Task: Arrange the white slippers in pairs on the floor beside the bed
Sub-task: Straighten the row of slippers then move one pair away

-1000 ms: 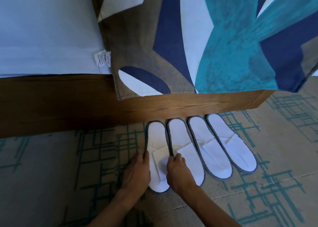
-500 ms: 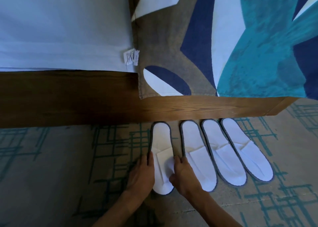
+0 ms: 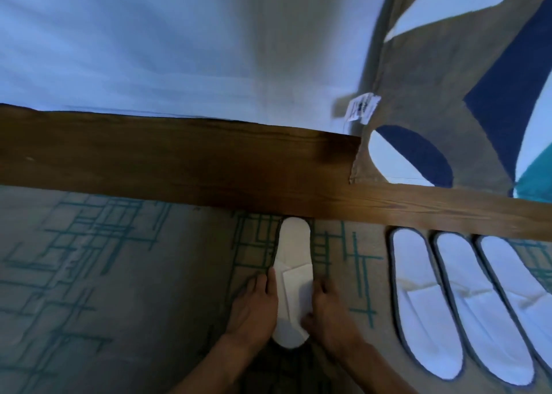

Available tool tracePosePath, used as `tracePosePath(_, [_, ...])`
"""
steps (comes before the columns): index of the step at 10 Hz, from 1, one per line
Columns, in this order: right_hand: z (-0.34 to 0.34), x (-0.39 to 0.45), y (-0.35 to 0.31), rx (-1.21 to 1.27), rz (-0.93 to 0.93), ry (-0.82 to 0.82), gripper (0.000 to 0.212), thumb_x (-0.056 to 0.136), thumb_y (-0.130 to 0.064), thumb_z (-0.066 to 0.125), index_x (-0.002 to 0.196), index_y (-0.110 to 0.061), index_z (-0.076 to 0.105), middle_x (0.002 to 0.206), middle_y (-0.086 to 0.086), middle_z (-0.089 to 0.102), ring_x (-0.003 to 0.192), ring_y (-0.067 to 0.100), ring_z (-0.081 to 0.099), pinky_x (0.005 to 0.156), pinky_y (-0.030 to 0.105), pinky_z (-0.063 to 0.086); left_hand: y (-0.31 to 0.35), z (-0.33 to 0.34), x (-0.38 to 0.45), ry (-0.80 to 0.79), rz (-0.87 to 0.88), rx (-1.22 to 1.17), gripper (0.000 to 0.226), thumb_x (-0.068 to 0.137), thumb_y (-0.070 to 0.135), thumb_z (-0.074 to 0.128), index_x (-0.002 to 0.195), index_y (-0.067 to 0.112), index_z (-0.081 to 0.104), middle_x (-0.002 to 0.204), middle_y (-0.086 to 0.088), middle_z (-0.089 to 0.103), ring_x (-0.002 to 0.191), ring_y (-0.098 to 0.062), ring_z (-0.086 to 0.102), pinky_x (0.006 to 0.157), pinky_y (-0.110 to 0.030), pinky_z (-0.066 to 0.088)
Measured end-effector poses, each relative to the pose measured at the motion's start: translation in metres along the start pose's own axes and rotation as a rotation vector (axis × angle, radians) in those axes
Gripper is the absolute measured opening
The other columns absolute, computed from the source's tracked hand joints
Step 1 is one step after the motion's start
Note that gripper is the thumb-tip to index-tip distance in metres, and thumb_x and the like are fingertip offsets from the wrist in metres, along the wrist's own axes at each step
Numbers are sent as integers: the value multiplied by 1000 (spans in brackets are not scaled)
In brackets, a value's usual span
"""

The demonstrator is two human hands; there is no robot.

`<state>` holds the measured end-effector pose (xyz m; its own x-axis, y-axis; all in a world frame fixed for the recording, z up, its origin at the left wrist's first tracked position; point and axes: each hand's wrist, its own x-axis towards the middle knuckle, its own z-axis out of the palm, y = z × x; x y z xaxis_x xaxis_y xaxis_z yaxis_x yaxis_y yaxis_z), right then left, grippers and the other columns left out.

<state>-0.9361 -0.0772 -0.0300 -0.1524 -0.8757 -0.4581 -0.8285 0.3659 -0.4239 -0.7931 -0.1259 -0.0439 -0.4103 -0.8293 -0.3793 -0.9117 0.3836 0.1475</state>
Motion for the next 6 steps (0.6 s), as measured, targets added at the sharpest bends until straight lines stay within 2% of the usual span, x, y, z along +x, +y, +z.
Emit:
tracePosePath(1, [2,11,-29,-25,-29,-43,84,80,-17,56,144,2,6,147,22,24,123,33,44,104,28,36,-25,-8,-3,5,-56,-70,64,97,11,40,151,13,5,154,-15,27,134,-34,38,105,-44,38])
tracePosePath(2, [9,25,-56,-52,-46,-88,93,79,-19,62,144,2,0,148,23,21,126,32,42,106,29,36,-55,-13,-7,8,-117,-105,63,98,11,39,151,14,5,154,-14,27,135,-33,37,105,-43,37])
tracePosePath(3, [19,38,-86,-81,-86,-100,92,77,-22,64,144,1,6,146,19,25,128,31,38,108,29,32,-88,-15,-11,28,-124,-90,66,96,10,43,151,13,7,151,-15,31,131,-34,41,101,-43,41])
tracePosePath(4, [30,48,-116,-59,-103,-134,90,79,-22,63,144,0,5,148,16,25,130,30,36,109,26,27,-119,-14,-9,88,-182,-177,68,94,9,45,151,16,9,152,-14,30,133,-33,38,101,-43,41])
tracePosePath(5, [39,54,-146,-60,-88,-165,91,84,-23,61,144,2,-4,152,16,17,134,30,32,111,26,25,-156,-18,-9,134,-261,-371,61,97,11,42,151,20,14,152,-12,31,135,-32,36,106,-41,37])
tracePosePath(6, [50,59,-174,-54,-98,-183,89,84,-21,61,143,4,-1,149,19,23,130,30,39,108,28,32,-177,-18,-12,207,-266,-532,39,100,43,34,128,21,49,126,-8,55,111,-23,54,98,-42,44])
